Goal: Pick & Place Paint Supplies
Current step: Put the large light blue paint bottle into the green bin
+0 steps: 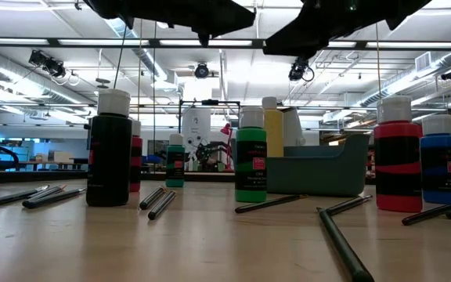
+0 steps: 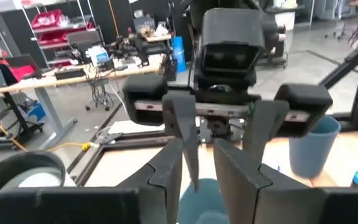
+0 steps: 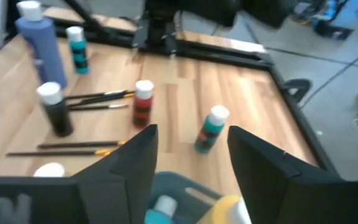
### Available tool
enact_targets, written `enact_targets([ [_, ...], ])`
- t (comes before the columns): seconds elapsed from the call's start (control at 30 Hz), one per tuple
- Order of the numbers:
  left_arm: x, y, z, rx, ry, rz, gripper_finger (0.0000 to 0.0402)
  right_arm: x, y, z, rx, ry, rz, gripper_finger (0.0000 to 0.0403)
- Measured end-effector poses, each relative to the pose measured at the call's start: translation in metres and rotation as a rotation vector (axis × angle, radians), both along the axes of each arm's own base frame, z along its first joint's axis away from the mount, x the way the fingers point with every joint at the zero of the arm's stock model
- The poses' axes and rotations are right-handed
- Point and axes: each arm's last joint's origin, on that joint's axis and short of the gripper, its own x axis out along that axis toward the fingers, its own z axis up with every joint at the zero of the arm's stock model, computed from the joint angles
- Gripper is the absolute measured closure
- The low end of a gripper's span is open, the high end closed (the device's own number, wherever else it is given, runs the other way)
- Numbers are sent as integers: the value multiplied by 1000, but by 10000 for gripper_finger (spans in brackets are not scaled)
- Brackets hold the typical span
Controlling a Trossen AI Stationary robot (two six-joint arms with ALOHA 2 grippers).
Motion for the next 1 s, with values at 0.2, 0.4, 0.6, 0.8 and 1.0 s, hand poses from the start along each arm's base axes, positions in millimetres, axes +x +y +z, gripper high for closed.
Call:
enact_targets([
  [0.2,-19,-4,17,30,27,18,274,-1,8,-3,48,32,21,182],
  [0.4,-54,-9,48,38,-24,150,260,-3,13,-13,130,122,4,182],
  [0.6,-95,-21,72,32,-55,132,260,2,19,-27,202,208,-3,183],
  [0.8,-121,-30,58,37,-84,95,260,14,29,-47,264,285,110,183],
  [1.0,-134,-30,35,38,-53,92,260,17,27,-66,276,387,-27,183],
])
